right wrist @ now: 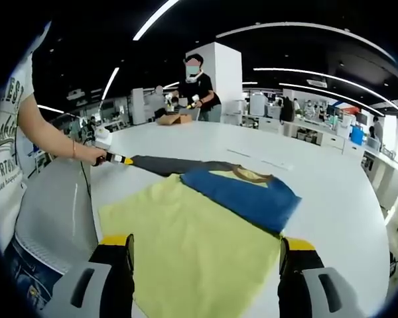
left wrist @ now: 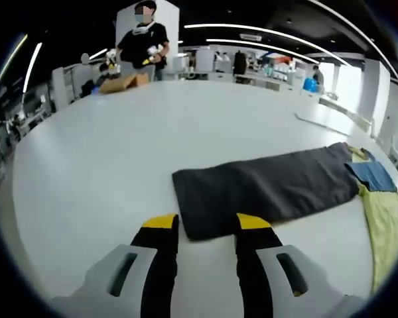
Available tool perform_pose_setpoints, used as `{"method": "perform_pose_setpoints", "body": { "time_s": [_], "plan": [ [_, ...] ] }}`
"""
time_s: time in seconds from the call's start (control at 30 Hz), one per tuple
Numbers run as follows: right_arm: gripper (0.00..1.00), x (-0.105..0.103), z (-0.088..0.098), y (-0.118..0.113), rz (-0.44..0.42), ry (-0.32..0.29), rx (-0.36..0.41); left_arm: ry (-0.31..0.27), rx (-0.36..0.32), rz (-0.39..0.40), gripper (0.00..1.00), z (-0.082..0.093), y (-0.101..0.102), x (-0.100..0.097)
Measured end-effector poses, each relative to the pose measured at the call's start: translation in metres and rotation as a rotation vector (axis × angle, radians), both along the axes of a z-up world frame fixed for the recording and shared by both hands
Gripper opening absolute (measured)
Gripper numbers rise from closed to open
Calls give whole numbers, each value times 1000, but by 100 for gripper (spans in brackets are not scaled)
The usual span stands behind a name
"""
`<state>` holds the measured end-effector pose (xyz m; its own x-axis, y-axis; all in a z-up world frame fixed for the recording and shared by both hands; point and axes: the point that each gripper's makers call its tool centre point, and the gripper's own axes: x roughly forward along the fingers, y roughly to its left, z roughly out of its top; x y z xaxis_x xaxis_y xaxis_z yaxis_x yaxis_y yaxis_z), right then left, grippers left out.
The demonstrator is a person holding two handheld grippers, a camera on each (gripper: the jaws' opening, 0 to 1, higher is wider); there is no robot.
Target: Fold the garment on the visible template until the final outline fits inside the template.
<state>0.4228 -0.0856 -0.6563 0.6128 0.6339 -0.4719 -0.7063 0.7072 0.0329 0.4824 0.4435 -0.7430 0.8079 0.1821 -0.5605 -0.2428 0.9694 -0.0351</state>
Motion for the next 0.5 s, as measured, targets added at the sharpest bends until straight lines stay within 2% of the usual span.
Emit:
{"method": "perform_pose_setpoints", "body": {
  "time_s": [0.07, 0.13, 0.2, 0.33, 0.5],
  "plan": [
    [89, 1, 0, 0, -10, -1, 6, 10, 18, 24, 26, 0, 3, -2],
    [89, 1, 0, 0, -14, -1, 8, 7, -17, 85, 22, 1, 8, -4],
    [88, -1, -2, 2, -8, 5, 15, 37, -10, 104, 14, 0, 11, -7],
    [88, -4, 2, 9, -3, 19, 73, 67, -23, 125, 12, 0, 11, -6],
    [89, -3, 3, 7, -5, 10, 68, 77, -33, 154, 9, 2, 11, -8]
  ]
}}
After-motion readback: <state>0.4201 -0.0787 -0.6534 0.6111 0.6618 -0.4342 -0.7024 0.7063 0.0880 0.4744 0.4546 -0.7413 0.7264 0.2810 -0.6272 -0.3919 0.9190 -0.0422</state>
